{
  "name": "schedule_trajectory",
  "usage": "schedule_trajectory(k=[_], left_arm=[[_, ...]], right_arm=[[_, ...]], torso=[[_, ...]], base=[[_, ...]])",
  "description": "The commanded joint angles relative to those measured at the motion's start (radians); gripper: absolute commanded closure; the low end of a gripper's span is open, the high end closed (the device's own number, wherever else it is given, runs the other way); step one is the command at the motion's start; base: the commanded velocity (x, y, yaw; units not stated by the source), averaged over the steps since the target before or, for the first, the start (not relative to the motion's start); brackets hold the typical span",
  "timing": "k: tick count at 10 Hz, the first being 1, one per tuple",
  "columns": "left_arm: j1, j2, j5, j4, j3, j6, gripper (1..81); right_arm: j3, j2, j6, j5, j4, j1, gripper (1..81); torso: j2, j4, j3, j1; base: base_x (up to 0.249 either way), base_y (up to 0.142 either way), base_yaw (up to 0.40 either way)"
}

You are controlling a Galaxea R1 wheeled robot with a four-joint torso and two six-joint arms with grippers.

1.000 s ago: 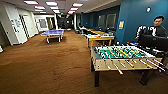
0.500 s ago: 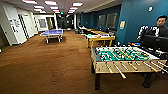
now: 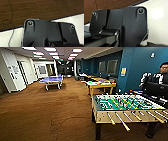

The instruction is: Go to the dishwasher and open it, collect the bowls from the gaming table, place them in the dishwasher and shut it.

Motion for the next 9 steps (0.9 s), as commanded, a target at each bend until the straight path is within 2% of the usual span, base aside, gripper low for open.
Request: schedule_trajectory(k=[1,9], left_arm=[[-0.048,-0.006,0.046,-0.001,0.001,-0.001,1.0],[-0.048,-0.006,0.046,-0.001,0.003,-0.001,1.0]], right_arm=[[-0.004,-0.01,0.0,-0.051,-0.01,0.049,1.0],[-0.004,-0.008,0.0,-0.048,-0.013,0.047,1.0]], torso=[[0.0,0.0,0.0,0.0],[-0.001,0.0,0.0,-0.003]], base=[[0.167,0.0,0.0],[0.156,0.079,0.0]])
